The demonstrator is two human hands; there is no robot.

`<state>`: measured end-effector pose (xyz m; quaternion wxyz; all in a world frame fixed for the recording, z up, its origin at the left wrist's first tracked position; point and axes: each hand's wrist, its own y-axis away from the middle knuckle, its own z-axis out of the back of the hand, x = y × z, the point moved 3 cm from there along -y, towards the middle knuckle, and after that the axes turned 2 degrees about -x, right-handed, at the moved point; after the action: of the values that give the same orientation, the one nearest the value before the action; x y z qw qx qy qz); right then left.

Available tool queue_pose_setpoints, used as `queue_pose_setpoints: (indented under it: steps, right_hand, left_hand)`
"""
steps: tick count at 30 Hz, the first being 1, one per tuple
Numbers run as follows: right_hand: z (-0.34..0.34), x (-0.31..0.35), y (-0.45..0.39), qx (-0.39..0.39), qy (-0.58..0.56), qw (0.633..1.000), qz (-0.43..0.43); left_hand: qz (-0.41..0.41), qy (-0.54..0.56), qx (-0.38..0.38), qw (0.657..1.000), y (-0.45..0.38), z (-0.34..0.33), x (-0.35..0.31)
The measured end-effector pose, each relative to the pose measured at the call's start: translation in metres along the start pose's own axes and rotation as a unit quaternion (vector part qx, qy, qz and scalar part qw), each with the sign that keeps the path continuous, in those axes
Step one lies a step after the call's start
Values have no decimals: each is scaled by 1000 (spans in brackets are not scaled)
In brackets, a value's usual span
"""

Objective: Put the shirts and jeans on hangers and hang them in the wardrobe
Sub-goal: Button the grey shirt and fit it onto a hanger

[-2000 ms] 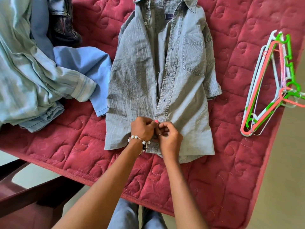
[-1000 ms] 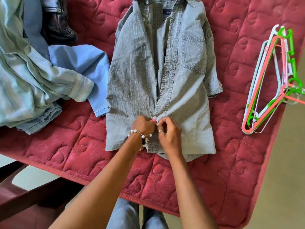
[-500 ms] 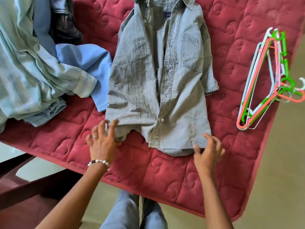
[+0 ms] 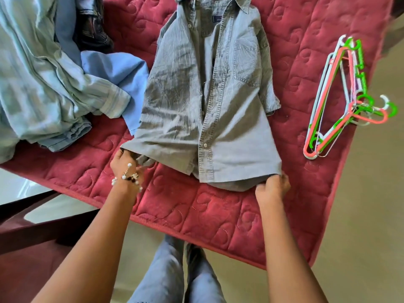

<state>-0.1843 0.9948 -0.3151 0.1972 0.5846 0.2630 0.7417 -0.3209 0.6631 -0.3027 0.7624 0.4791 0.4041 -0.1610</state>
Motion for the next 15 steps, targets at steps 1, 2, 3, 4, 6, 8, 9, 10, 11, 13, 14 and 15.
queue_pose_setpoints:
  steps: [1,2,3,4,6,8,9,10,11,13,14,15]
  right_hand:
    - [1,6,5,12,-46,999,-12]
    - [3,14,8,25,-58,998,3]
    - [8,22,12,32,-58,997,34]
    - [15,30,14,33,-43,995,82]
    - [34,43,14,19,108,967,229]
    - [56,44,18,9,339,878,337]
    - [68,39,19,10,441,827,349]
    - [80,31,18,17,525,778,345]
    - [91,21,17,24,592,736,328]
    - [112,2,17,18,663,688,294]
    - [119,-7,19,4,678,677,284]
    - [123,-15,23,-12,689,666,285]
  left_hand:
    - [-10,3,-3,1000,2,1,-7]
    - [-24,14,-9,1000,5,4,-15]
    - [-42,33,-17,998,13,6,-25]
    - [-70,18,-23,997,20,13,-34]
    - [-151,-132,-27,979,30,34,-41]
    - [-193,-347,-53,916,30,66,-33]
    - [-192,-425,-62,882,29,81,-24]
    - [-183,-476,-65,858,30,95,-14]
    - [-173,-521,-60,834,30,106,-3]
    - [-165,-582,-51,795,32,119,19]
    - [-172,-602,-48,779,33,124,29]
    - [-175,-605,-53,775,36,126,37]
